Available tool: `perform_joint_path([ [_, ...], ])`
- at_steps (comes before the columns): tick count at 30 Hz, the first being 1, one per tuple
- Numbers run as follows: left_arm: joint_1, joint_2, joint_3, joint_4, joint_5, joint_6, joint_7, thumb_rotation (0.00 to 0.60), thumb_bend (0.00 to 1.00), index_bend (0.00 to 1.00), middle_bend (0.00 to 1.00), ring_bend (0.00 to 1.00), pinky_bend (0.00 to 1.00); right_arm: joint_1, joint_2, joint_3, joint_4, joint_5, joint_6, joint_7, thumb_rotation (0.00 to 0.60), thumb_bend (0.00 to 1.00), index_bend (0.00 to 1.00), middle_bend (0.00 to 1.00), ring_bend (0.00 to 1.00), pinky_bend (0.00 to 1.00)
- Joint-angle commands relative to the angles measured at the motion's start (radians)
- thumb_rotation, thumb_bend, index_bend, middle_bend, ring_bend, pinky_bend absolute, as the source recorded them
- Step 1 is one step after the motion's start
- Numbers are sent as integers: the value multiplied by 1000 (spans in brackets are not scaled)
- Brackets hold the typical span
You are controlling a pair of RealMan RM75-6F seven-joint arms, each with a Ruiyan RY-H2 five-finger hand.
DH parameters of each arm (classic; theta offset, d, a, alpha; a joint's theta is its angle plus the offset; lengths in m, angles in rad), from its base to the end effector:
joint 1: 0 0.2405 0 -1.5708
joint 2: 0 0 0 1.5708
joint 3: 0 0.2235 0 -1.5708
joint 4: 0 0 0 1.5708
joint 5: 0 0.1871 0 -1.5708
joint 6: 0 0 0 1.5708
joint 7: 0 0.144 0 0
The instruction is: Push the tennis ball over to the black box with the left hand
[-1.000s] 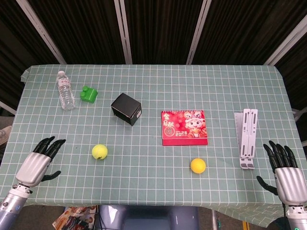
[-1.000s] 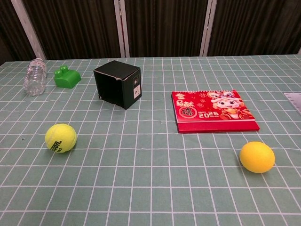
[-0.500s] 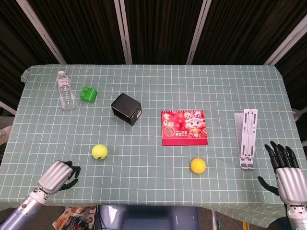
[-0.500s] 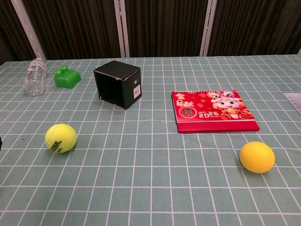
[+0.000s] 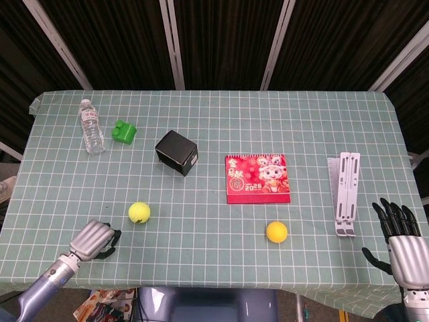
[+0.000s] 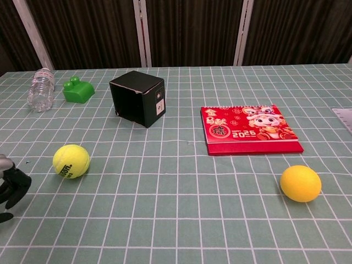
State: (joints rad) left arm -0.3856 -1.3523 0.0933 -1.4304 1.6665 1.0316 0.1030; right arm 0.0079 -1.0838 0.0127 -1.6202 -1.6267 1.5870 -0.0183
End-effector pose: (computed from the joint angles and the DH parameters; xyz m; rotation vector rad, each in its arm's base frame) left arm -0.2420 0.2043 0.0303 -2.1081 -0.8889 -0.6950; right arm -0.2665 -0.1482 0.1760 1.4272 -0.8205 0.9222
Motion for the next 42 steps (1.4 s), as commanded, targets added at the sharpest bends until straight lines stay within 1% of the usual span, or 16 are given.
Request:
perform_joint_path([
  [1,-30,-28,-18,16,-27,-33,34,600,279,628,739,560,773,-1,1,1,1,-1,4,4,600,239,0,0,0,0],
  [6,-52,-46,-30,17,-54,-61,42,600,279,626,735,559,773,-5,2,0,3,-7,13,9,600,240,0,0,0,0],
  [13,-88,-94,-53,59,-74,-76,22,600,279,612,694,534,755,-6,1,0,2,-12,14,2,600,239,0,0,0,0],
  [22,-116,-162,-65,154,-65,-53,-55,600,279,571,651,521,748,-5,2,2,3,-9,12,-1,600,240,0,0,0,0],
  [28,-139,-207,-80,218,-56,-26,-126,600,280,566,635,510,739,-8,1,2,1,-12,18,-6,600,240,0,0,0,0],
  [34,-160,-235,-101,246,-62,-5,-163,600,279,566,633,510,738,-9,5,1,1,-13,20,1,600,240,0,0,0,0],
  [42,-188,-253,-126,263,-99,-23,-160,600,279,565,632,510,735,-14,10,1,3,-20,32,12,600,240,0,0,0,0],
])
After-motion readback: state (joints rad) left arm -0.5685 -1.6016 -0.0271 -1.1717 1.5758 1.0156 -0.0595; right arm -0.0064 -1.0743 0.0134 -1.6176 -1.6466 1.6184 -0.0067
